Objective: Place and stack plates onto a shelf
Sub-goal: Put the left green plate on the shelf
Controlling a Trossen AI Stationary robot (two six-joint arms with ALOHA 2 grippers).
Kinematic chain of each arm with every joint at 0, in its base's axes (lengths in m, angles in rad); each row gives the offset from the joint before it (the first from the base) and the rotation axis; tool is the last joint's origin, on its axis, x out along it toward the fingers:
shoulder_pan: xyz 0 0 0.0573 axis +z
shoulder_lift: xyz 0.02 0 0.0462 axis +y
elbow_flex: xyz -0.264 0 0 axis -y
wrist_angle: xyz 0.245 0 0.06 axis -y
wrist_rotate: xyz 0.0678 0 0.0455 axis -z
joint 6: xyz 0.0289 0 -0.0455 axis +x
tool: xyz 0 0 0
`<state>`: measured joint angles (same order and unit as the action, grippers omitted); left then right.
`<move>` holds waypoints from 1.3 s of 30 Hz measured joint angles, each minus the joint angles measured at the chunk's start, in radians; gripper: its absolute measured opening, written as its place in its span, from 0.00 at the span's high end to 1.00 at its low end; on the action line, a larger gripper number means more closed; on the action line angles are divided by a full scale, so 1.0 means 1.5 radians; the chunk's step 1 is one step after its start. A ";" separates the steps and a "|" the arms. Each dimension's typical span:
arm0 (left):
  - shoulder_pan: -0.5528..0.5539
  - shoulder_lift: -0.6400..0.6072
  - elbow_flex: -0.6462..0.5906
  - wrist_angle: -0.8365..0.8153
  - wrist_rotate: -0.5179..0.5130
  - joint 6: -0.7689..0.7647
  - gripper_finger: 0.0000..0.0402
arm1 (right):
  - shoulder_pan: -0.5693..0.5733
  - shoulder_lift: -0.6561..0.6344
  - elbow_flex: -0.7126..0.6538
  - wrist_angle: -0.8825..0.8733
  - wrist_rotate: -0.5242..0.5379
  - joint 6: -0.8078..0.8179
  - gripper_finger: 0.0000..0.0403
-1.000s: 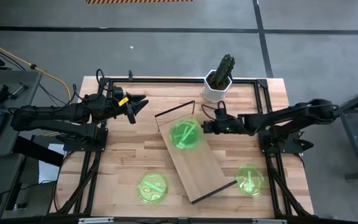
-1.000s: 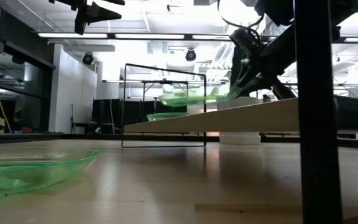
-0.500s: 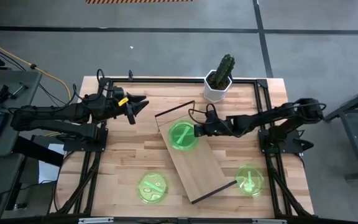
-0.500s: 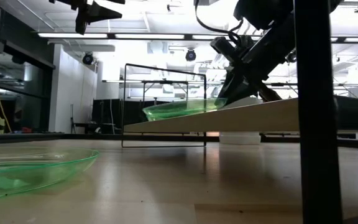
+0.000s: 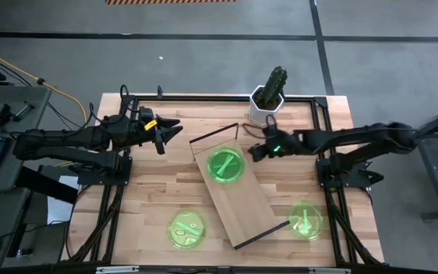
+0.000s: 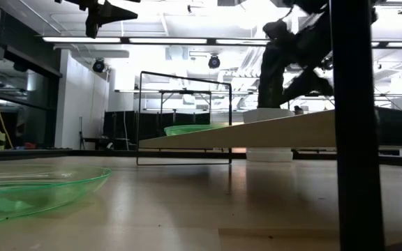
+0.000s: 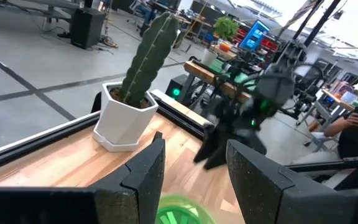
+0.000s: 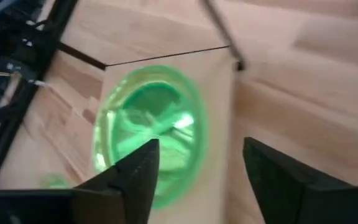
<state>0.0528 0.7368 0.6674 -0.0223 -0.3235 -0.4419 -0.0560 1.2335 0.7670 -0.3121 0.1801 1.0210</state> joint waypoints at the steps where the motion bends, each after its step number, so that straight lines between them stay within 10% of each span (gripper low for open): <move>1: 0.000 0.000 0.000 0.000 0.000 0.000 0.60 | -0.003 -0.024 0.000 -0.028 -0.005 -0.008 0.44; 8: 0.000 0.000 0.000 -0.002 -0.001 0.000 0.60 | 0.019 -0.152 -0.002 -0.140 -0.121 -0.073 0.41; 25: -0.019 0.035 0.008 0.091 0.017 -0.085 0.60 | 0.042 -0.209 -0.002 -0.159 -0.147 -0.210 0.41; 39: -0.323 0.328 0.160 -0.212 0.158 -0.032 0.67 | 0.042 -0.211 0.004 -0.040 -0.144 -0.082 0.41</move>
<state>-0.4320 1.2287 0.9081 -0.3404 -0.0858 -0.4893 0.0074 0.9177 0.7727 -0.3714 -0.0366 0.8982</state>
